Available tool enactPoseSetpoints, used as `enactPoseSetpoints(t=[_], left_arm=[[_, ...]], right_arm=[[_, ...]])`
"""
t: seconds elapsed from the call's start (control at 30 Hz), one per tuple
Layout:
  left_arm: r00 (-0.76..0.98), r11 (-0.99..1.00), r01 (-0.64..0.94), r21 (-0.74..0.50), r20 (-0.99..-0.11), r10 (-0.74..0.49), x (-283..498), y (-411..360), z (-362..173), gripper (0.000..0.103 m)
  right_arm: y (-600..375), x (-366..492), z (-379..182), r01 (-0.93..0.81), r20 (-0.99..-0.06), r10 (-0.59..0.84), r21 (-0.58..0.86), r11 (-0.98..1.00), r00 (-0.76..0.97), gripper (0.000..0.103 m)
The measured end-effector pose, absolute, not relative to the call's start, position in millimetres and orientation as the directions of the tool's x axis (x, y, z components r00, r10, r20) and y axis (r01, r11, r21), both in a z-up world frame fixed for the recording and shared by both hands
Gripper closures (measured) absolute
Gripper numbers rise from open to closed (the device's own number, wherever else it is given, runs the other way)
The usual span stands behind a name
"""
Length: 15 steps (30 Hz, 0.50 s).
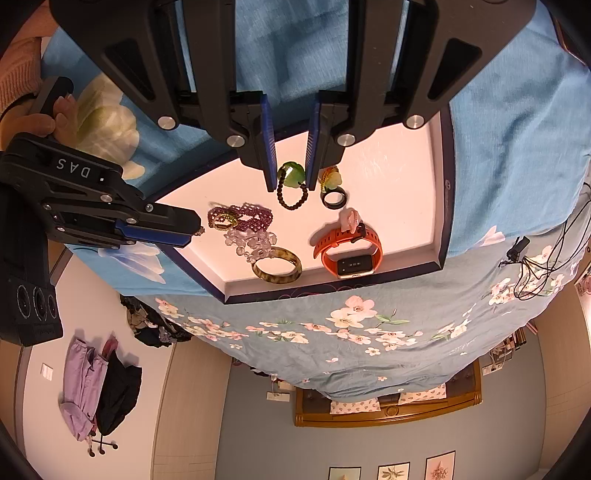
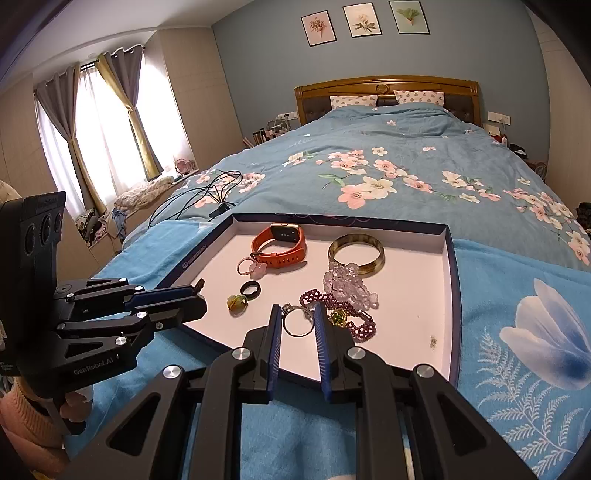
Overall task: Organize jewelry
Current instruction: 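Lower the pendant and silver ring into the box with both grippers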
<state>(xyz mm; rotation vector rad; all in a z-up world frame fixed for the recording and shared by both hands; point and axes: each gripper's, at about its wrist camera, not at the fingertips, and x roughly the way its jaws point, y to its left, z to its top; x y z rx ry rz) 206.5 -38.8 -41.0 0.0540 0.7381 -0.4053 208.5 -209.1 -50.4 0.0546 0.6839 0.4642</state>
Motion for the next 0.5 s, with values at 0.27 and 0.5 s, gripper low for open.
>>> enactPoseSetpoints(t=[0.27,0.5], left_arm=[[0.66,0.923,0.374,-0.095,-0.672,-0.337,213,-37,-46,0.087],[0.657,0.923,0.374,-0.092,-0.676,-0.333,214,-37,-48,0.087]], right_arm=[[-208,216,-54,-0.39,-0.607,0.424,0.196,0.9,0.672,0.087],[-207,222,-59,-0.385,-0.618,0.419,0.196,0.902,0.666,0.087]])
